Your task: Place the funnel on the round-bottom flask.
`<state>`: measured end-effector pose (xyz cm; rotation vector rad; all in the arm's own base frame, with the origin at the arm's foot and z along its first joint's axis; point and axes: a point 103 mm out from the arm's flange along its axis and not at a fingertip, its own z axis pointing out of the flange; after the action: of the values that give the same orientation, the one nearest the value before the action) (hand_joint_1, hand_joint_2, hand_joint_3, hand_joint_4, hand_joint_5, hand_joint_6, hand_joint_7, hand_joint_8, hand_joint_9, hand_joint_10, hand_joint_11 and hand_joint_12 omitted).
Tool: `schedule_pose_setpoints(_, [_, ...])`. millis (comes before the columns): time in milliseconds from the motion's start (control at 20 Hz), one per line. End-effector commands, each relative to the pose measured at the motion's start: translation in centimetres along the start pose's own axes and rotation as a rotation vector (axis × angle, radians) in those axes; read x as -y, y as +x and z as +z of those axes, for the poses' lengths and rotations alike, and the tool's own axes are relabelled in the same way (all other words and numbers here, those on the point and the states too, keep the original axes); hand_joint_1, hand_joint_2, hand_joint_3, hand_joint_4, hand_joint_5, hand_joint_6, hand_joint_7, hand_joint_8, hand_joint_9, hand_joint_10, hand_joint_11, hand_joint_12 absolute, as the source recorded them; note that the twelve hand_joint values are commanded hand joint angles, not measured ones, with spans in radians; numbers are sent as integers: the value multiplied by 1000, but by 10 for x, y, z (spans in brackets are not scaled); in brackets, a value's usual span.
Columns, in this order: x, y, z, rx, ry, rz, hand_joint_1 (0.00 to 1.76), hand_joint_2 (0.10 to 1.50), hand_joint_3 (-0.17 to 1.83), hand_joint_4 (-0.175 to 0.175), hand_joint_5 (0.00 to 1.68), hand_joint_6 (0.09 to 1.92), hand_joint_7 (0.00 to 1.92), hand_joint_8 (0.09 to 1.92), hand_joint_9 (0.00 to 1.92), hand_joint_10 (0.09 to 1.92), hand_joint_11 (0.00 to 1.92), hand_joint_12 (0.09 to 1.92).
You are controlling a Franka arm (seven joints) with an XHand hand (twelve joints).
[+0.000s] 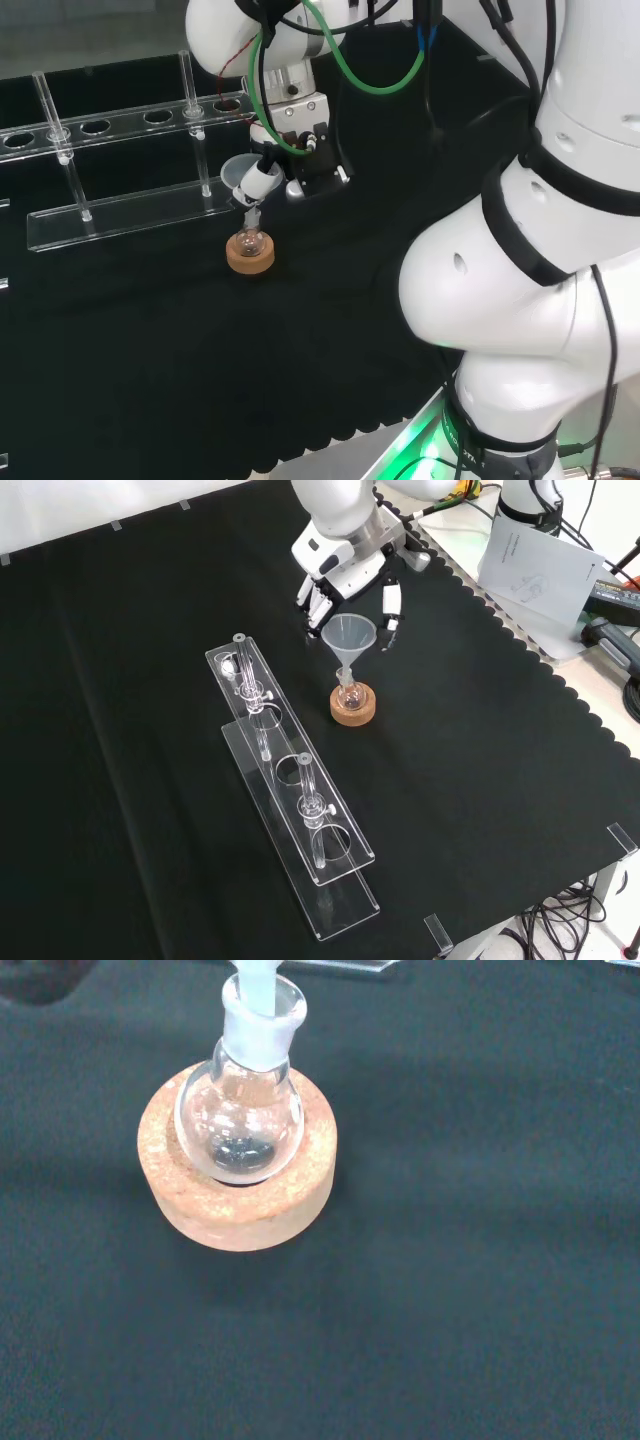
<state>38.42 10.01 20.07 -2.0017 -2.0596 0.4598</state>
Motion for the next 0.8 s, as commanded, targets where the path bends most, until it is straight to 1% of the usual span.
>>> schedule_pose_setpoints(50, [3,21,14,74,6,-31,701,785,509,-77,490,665,593,888,871,703,521,1278])
schedule_pose_setpoints(200, [3,22,14,69,9,-24,701,785,510,-77,488,660,590,887,868,703,520,1279])
schedule_pose_setpoints(500, [4,24,15,83,13,-34,700,783,511,-77,487,651,583,884,865,704,519,1281])
schedule_pose_setpoints(800, [4,26,16,86,12,-25,701,781,511,-77,483,641,575,880,860,703,518,1282])
